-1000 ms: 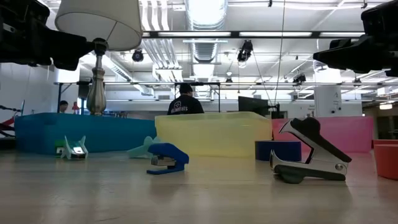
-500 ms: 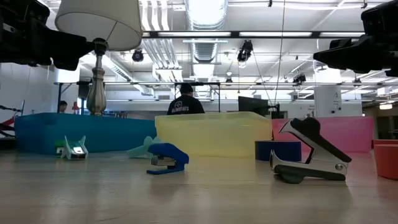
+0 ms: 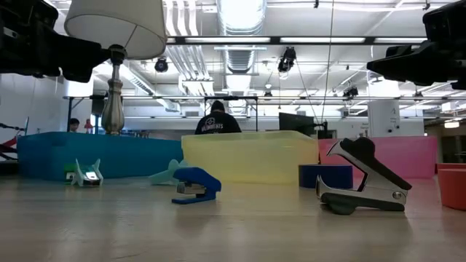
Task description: Pick and place Stapler, Stapler remover, tape
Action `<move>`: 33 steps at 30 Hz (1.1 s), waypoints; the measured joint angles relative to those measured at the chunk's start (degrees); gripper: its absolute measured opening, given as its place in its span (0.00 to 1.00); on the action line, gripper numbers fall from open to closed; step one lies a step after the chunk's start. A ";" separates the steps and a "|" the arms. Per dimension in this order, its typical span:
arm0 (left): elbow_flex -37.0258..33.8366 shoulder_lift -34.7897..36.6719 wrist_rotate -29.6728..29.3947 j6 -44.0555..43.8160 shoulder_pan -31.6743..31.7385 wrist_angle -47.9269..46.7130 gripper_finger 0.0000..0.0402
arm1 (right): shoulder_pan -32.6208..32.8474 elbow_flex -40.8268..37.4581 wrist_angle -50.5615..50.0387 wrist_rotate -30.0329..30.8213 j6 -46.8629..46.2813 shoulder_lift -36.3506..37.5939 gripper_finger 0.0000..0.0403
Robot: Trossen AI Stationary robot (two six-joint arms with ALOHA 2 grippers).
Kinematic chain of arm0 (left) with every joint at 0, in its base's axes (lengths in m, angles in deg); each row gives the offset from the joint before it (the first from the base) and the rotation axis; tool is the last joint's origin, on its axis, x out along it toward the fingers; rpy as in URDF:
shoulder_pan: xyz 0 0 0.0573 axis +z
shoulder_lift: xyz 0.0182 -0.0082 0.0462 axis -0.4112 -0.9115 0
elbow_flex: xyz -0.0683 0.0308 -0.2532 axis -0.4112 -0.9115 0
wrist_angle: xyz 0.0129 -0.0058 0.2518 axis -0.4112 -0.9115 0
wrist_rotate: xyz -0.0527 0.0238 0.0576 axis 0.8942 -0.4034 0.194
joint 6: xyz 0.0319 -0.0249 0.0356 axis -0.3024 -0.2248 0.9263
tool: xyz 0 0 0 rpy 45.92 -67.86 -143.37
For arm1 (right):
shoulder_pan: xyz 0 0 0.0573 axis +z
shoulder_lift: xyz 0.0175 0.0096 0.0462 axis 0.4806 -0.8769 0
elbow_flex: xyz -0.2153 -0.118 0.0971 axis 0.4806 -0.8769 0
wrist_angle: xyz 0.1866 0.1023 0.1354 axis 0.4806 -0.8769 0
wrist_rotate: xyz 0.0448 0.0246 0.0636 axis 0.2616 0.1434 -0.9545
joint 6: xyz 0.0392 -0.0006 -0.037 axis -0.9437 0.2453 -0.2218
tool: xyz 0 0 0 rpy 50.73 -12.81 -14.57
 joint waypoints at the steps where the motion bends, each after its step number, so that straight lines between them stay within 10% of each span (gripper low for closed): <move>1: 0.00 0.00 -0.01 -0.01 0.01 0.00 0.40 | 0.00 0.00 0.02 -0.02 0.00 0.00 0.20; 33: 0.00 0.00 0.00 0.00 0.01 0.00 0.40 | 0.02 0.00 0.00 0.00 0.00 0.00 0.20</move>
